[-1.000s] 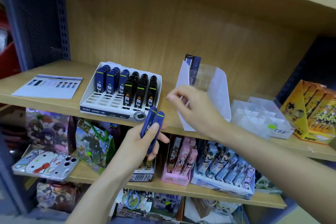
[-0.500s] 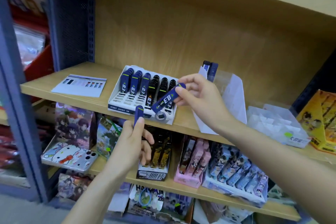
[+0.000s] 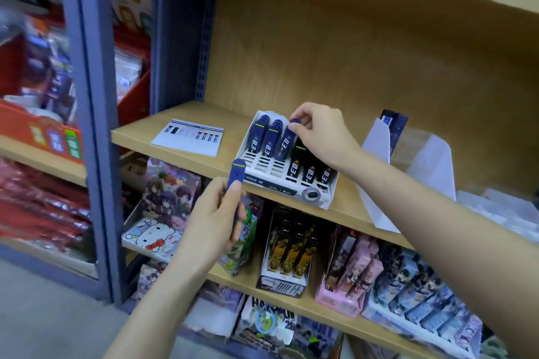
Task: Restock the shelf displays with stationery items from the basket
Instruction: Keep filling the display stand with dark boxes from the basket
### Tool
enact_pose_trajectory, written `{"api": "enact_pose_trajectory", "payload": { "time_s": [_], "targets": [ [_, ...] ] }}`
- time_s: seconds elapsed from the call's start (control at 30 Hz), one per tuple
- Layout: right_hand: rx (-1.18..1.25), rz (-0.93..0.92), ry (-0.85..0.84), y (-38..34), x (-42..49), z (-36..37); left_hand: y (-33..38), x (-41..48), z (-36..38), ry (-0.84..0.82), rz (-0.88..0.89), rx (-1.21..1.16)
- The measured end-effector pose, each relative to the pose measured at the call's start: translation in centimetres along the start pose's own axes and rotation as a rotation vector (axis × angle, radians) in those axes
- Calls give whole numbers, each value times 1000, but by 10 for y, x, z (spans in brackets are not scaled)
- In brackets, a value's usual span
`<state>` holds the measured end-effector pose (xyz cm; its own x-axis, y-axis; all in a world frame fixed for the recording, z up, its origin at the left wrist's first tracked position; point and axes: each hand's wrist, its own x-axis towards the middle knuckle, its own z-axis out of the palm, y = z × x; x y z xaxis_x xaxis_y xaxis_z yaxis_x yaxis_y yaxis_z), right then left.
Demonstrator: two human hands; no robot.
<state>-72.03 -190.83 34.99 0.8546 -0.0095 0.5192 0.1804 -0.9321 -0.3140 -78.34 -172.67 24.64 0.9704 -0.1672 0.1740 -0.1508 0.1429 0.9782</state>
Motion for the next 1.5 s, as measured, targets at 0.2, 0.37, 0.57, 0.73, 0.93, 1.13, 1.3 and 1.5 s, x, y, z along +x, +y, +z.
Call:
{"api": "enact_pose_trajectory", "payload": {
  "time_s": [0.2,0.37,0.57,0.73,0.93,1.13,1.3,1.5],
  "targets": [
    [-42,-10,-67,2,6,0,2,-1,-1,-10,-30,-29],
    [-97,-26,-152,4,9,1,3,-2,-2,-5,-46,-33],
    [-153,0,-173,2,16,1,4,-2,-4,6,-52,-18],
    [-230,-3,-226,-2,22,-2,3,-3,-6,3,-61,0],
    [-203,-7,-212,-1,14,-2,5,-3,-9,1,-89,-52],
    [-26,-141,-93,-36,-28,-1,5,-5,-9,-58,-31,-27],
    [220,-134,-280,-58,-78,2,-1,-6,-8,-105,98,67],
    [272,-57,-340,-45,-108,-7,-14,-13,-9,-53,186,248]
  ]
}}
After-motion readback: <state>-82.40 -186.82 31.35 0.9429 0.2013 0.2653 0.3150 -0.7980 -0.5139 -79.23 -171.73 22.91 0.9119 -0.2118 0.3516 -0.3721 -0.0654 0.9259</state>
